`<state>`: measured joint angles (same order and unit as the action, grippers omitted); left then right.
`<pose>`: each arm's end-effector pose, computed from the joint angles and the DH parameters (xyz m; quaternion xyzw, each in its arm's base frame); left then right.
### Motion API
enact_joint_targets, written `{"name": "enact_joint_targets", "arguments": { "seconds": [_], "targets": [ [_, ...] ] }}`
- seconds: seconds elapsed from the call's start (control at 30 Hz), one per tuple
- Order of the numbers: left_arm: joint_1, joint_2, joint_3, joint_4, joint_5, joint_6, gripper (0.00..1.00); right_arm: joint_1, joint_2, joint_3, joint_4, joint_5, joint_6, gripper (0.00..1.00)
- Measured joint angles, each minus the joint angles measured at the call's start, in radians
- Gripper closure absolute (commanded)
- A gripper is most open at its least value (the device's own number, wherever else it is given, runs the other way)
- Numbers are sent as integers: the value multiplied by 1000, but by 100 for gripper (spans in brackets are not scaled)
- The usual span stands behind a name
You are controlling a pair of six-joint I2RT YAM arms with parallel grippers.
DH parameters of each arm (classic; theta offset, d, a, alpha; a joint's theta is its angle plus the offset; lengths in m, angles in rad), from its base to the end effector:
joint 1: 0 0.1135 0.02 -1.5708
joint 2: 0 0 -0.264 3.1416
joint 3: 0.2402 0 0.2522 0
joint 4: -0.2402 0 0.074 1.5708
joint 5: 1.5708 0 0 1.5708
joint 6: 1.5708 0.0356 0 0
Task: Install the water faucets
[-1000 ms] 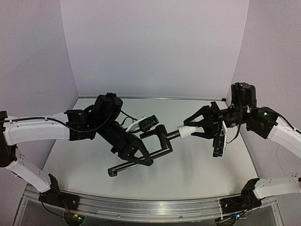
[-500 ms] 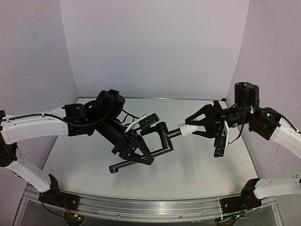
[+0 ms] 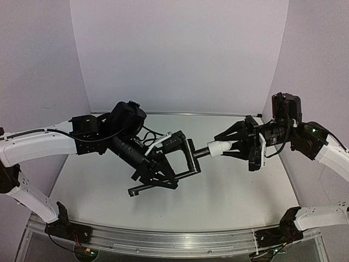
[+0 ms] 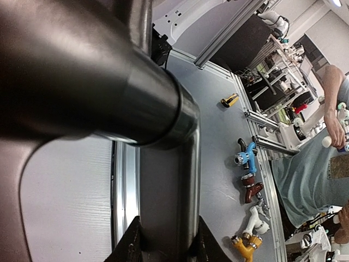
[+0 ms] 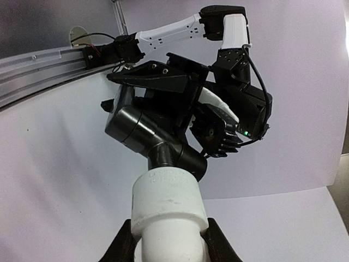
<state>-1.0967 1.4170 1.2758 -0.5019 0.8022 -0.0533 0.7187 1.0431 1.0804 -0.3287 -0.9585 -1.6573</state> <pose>0.1185 -0.2871 0.3401 0.5618 0.6268 -0.5170 0.1558 0.1465 0.1668 0.3835 -0.7632 0.0106 0.0904 0.6397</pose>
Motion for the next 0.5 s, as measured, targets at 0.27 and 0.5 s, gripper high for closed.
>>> {"name": "enact_joint_targets", "arguments": {
  "seconds": [0.27,0.5],
  "targets": [
    [-16,0,1,-35,-136,92,100,1,30,25,-61,26,311,100],
    [-26,0,2,-58,-299,175,100,0,76,59,-107,72,653,100]
  ]
}}
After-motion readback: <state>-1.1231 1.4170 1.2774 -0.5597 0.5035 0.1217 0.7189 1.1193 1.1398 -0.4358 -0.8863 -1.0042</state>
